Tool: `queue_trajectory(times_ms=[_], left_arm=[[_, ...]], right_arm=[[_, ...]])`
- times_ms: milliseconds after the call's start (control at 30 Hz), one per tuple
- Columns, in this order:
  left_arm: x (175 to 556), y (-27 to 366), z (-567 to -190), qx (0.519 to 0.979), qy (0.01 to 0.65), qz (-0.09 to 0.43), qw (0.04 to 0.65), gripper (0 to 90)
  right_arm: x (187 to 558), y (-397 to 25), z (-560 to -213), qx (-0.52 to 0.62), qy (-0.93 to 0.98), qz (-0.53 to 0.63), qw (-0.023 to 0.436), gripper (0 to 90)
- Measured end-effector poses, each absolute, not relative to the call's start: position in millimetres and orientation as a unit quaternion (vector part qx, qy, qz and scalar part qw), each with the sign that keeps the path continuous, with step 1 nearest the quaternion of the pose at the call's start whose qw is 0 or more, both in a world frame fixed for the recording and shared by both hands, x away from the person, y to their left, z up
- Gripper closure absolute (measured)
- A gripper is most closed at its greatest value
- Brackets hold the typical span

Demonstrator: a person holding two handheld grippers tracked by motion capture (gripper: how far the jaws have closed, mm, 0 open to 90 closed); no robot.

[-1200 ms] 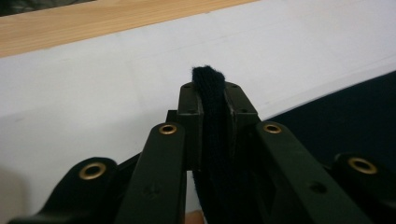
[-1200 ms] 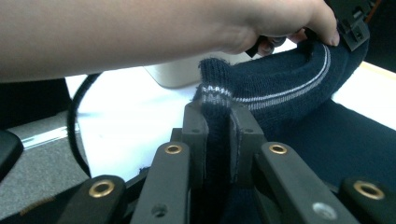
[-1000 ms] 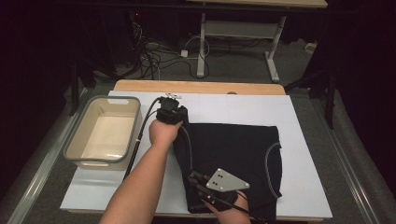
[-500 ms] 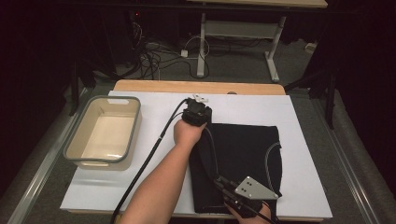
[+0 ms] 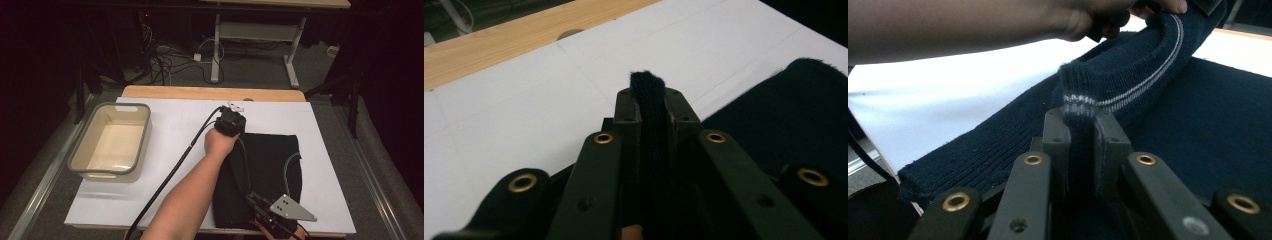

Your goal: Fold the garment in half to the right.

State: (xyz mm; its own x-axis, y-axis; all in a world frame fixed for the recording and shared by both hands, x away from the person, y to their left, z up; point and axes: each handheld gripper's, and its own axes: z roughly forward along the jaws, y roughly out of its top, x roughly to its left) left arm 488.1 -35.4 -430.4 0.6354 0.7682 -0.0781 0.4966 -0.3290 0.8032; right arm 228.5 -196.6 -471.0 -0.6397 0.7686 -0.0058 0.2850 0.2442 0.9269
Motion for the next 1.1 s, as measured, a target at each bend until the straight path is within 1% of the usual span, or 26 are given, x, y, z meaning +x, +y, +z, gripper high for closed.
queue_trajectory(times_ms=[467,633,700,733,767,867,933,967,1100], left_arm=[[488.7,-84.3,-429.9,0.805,0.362,0.140,0.448,76.2],[489.1,-101.1,-437.2,0.806,0.360,0.124,0.453,76.2],[488.9,-104.8,-442.2,0.807,0.362,0.119,0.451,74.3],[488.8,-105.5,-444.2,0.808,0.363,0.115,0.450,72.0],[488.9,-105.7,-445.6,0.810,0.362,0.113,0.447,67.0],[489.3,-102.7,-446.4,0.818,0.355,0.098,0.442,47.0],[486.3,-98.0,-444.9,0.822,0.349,0.104,0.437,38.2],[484.4,-95.9,-444.3,0.819,0.350,0.108,0.441,34.5],[476.8,-81.8,-439.9,0.812,0.352,0.104,0.453,25.8]], right_arm=[[220.0,-232.5,-470.0,0.369,0.754,0.477,0.259,80.0],[216.0,-245.1,-471.6,0.381,0.752,0.470,0.264,80.0],[215.1,-248.4,-473.2,0.383,0.751,0.469,0.264,79.9],[215.0,-249.6,-474.5,0.385,0.750,0.469,0.263,79.8],[215.1,-250.2,-476.0,0.388,0.749,0.470,0.260,79.8],[215.5,-250.6,-480.0,0.390,0.748,0.472,0.257,79.4],[216.2,-251.1,-481.4,0.391,0.748,0.472,0.255,79.0],[216.3,-251.6,-481.6,0.393,0.746,0.473,0.254,78.7],[215.9,-253.1,-482.0,0.397,0.746,0.472,0.253,77.4]])
